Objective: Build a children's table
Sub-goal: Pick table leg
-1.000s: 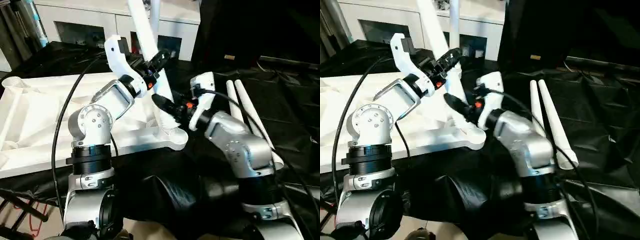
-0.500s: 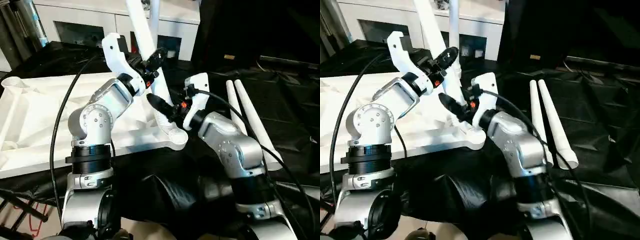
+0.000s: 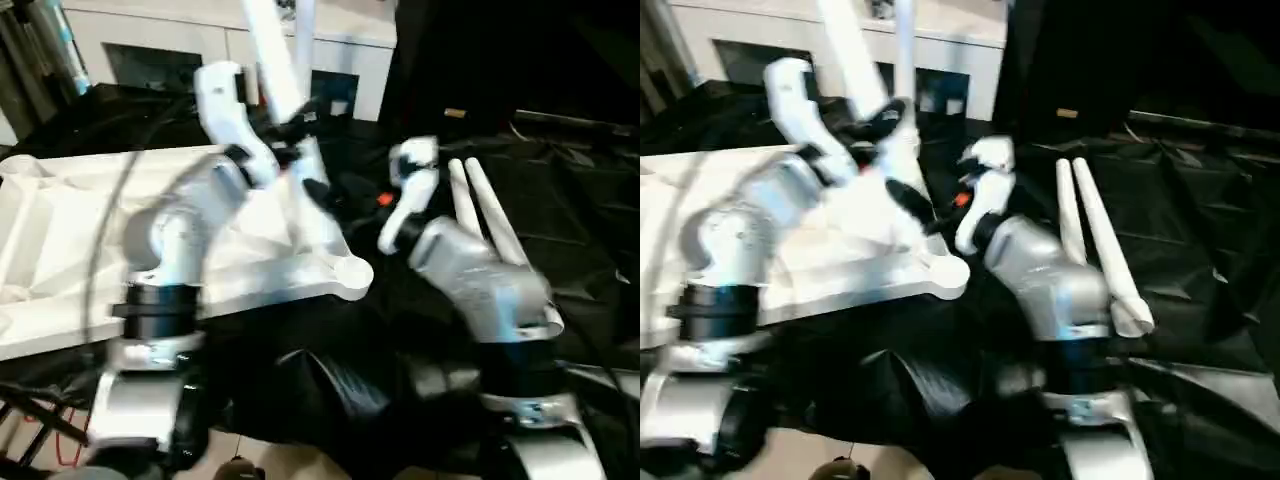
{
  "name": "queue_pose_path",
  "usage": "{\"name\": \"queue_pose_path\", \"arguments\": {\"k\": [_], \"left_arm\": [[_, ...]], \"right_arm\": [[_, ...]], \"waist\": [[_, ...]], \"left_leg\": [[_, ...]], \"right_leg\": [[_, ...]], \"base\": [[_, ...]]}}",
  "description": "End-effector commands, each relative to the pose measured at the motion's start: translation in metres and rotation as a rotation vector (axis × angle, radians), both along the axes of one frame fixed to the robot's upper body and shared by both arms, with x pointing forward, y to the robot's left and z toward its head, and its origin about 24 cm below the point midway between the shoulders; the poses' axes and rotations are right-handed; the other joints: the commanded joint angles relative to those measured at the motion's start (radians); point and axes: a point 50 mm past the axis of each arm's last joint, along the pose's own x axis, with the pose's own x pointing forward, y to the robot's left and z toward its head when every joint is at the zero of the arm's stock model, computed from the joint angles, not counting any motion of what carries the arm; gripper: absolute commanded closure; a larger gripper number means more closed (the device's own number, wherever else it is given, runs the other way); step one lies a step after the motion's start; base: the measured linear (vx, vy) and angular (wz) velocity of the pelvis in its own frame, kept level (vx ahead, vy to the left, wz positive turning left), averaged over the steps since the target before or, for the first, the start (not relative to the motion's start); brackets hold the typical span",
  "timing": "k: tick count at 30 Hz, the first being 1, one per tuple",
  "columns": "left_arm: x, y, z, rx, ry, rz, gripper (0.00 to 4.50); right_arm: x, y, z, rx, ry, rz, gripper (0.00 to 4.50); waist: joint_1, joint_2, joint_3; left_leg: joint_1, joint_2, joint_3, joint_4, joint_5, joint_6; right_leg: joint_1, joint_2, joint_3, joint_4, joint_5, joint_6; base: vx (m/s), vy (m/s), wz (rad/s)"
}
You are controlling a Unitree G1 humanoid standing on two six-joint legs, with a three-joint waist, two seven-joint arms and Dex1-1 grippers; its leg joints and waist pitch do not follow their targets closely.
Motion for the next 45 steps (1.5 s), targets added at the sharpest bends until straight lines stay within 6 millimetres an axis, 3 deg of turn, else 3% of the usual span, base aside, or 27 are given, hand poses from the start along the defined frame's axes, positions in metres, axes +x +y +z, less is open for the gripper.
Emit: {"name": "queue_pose_path", "arguments": {"k": [1,7,12,13,14,21,26,30,36,43,45], "left_arm": [[0.000,-0.004,0.003,0.028,-0.026,-0.021,2.62],[0.003,0.002,0.004,0.035,-0.035,-0.048,2.62],[-0.016,-0.013,0.010,0.030,-0.099,-0.386,2.62],[-0.016,-0.013,0.010,0.030,-0.099,-0.386,2.62],[-0.024,-0.013,0.015,0.040,-0.142,-0.494,2.62],[-0.034,-0.013,0.018,0.050,-0.170,-0.646,2.62],[-0.038,-0.014,0.019,0.019,-0.178,-0.699,2.62],[-0.042,-0.016,0.021,-0.006,-0.188,-0.733,2.62],[-0.048,-0.022,0.022,-0.040,-0.198,-0.798,2.62],[-0.059,-0.031,0.024,-0.074,-0.209,-0.887,2.62],[-0.059,-0.032,0.024,-0.076,-0.210,-0.885,2.62]], "right_arm": [[-0.001,0.002,0.004,0.001,-0.007,0.024,0.03],[0.001,-0.009,0.000,-0.043,0.026,-0.024,0.03],[0.002,-0.019,0.004,-0.077,0.010,-0.025,0.03],[0.002,-0.019,0.004,-0.077,0.010,-0.025,0.03],[0.005,-0.028,0.009,-0.072,-0.016,-0.046,0.03],[0.002,-0.044,0.020,0.008,0.015,0.073,0.03],[-0.015,-0.034,0.014,-0.149,-0.007,0.255,0.03],[-0.022,-0.026,0.012,-0.193,-0.035,0.328,0.03],[-0.030,-0.021,0.009,-0.141,-0.013,0.468,0.03],[-0.039,-0.013,-0.002,-0.165,-0.009,0.609,0.03],[-0.036,-0.011,-0.006,-0.171,0.024,0.605,0.38]], "waist": [[-0.003,0.016,-0.077],[-0.002,0.019,-0.078],[-0.002,0.018,-0.078],[-0.001,0.018,-0.078],[-0.002,0.020,-0.077],[-0.003,0.019,-0.074],[0.002,0.018,-0.074],[0.002,0.017,-0.073],[0.001,0.015,-0.072],[0.002,0.010,-0.073],[0.001,0.010,-0.071]], "left_leg": [[0.025,0.021,-0.006,-0.071,-0.155,-0.073],[0.027,0.020,-0.005,-0.070,-0.157,-0.083],[0.027,0.020,-0.003,-0.069,-0.152,-0.086],[0.027,0.020,-0.003,-0.069,-0.150,-0.086],[0.027,0.020,-0.002,-0.069,-0.153,-0.086],[0.028,0.020,0.000,-0.069,-0.188,-0.070],[0.026,0.022,-0.001,-0.068,-0.180,-0.070],[0.027,0.023,-0.002,-0.069,-0.203,-0.073],[0.026,0.023,-0.002,-0.068,-0.221,-0.068],[0.023,0.023,-0.002,-0.066,-0.194,-0.053],[0.024,0.023,-0.002,-0.066,-0.200,-0.053]], "right_leg": [[0.052,-0.050,0.032,-0.057,-0.055,-0.120],[0.052,-0.050,0.031,-0.055,-0.035,-0.144],[0.052,-0.052,0.031,-0.050,-0.037,-0.167],[0.052,-0.052,0.031,-0.049,-0.035,-0.171],[0.050,-0.052,0.031,-0.050,-0.034,-0.178],[0.053,-0.051,0.034,-0.054,-0.083,-0.178],[0.057,-0.051,0.033,-0.054,-0.075,-0.179],[0.053,-0.053,0.033,-0.057,-0.120,-0.179],[0.052,-0.052,0.033,-0.059,-0.151,-0.186],[0.053,-0.052,0.033,-0.056,-0.127,-0.197],[0.052,-0.053,0.033,-0.058,-0.148,-0.194]], "base": [[0.000,0.000,0.00],[0.000,0.000,0.00],[0.000,0.000,0.00],[0.000,0.000,0.00],[0.000,0.000,0.00],[0.000,0.000,0.00],[0.000,0.000,0.00],[0.000,0.000,0.00],[0.000,0.000,0.00],[0.000,0.000,0.00],[0.000,0.000,0.00]]}}
